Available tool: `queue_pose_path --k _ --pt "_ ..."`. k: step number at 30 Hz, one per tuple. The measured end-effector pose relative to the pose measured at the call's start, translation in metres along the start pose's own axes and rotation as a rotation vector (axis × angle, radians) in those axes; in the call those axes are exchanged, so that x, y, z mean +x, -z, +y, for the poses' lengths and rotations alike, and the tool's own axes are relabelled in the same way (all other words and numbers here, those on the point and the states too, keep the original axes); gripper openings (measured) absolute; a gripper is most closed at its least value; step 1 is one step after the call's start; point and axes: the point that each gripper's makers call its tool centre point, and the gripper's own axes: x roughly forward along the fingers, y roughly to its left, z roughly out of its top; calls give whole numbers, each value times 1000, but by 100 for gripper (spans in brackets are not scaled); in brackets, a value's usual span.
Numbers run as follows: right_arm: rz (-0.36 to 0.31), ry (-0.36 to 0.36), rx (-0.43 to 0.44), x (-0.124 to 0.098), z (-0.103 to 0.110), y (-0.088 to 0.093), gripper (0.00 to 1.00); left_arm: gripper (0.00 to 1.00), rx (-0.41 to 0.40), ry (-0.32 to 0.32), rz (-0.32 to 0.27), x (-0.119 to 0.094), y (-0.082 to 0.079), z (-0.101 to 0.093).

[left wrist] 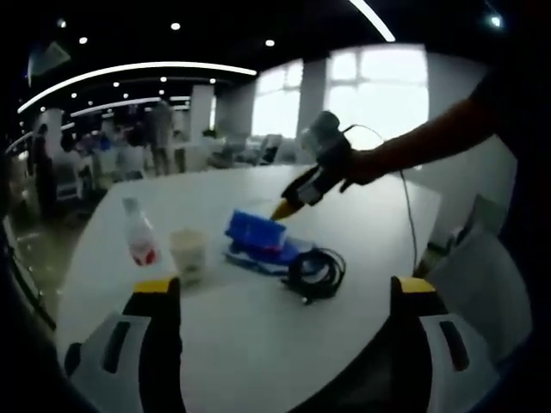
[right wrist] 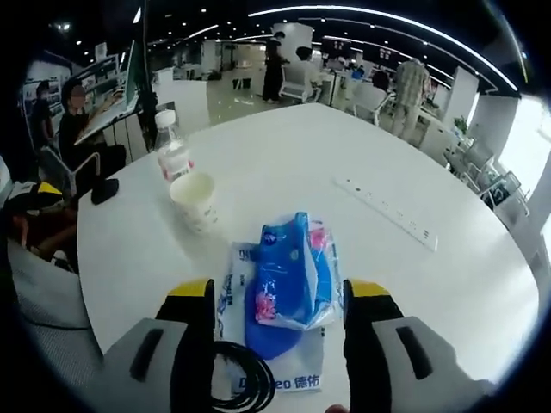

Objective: Arrange the tabletop items into an orderly group along one side of the table until the central work area is clear of visible clutter.

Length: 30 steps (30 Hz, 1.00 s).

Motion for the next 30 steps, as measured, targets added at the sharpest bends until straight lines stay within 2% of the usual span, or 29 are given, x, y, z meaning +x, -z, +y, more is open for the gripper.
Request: queue_pose_path --k 6,11,19,23,30 --pt "-7 -28 -1 14 -3 -3 53 100 -17 6 -4 0 0 -1" --pt "-7 -7 -2 20 -6 -4 50 98 -25 21 6 2 2 -4" --pt "38 -7 -13 27 -4 4 44 97 -31 27 3 1 1 -4" --pt "33 -6 -22 28 -3 4 43 97 -29 30 8 2 2 -5" --pt "-1 -10 -22 30 -2 4 35 93 -15 32 4 1 2 -5"
